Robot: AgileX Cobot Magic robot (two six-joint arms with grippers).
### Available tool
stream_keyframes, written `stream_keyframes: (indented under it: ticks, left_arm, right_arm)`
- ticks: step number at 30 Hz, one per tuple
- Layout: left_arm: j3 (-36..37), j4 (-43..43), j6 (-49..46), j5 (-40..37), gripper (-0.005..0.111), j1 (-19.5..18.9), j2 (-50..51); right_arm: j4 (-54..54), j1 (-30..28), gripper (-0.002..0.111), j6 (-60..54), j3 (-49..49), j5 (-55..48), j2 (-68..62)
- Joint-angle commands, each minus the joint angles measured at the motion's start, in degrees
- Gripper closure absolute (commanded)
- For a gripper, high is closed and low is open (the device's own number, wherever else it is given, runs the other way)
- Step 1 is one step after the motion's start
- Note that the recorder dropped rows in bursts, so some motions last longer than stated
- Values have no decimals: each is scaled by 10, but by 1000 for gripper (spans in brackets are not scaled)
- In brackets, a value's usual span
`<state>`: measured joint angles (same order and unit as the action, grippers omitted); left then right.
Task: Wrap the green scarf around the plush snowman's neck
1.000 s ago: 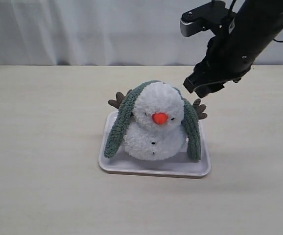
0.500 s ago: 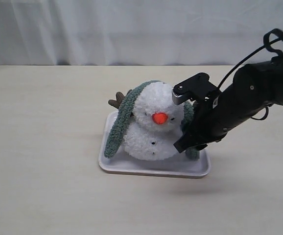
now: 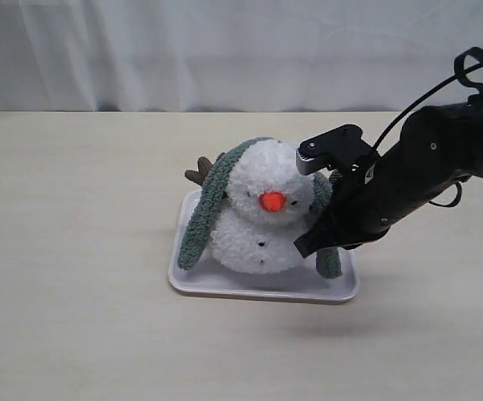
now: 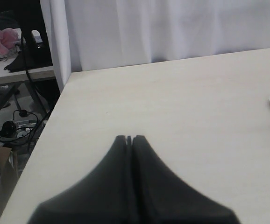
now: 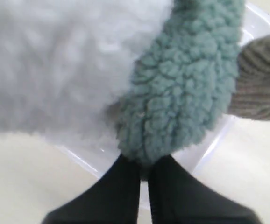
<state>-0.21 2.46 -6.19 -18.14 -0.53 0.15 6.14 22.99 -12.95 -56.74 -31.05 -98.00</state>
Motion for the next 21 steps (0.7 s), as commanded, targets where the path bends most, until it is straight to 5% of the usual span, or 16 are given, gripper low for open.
stream_keyframes:
  ticks: [1, 8, 18, 21]
  left_arm:
    - [2, -1, 0, 4, 107, 3, -1]
    - [2, -1, 0, 4, 107, 3, -1]
    - [2, -1, 0, 4, 107, 3, -1]
    - [2, -1, 0, 4, 107, 3, -1]
  right_arm:
    - [59, -2, 104, -9, 0, -51, 17]
    - [164, -2, 104, -91, -5, -136, 17]
    - [172, -2, 104, -132, -5, -112, 17]
    - [172, -2, 94, -133, -5, -108, 17]
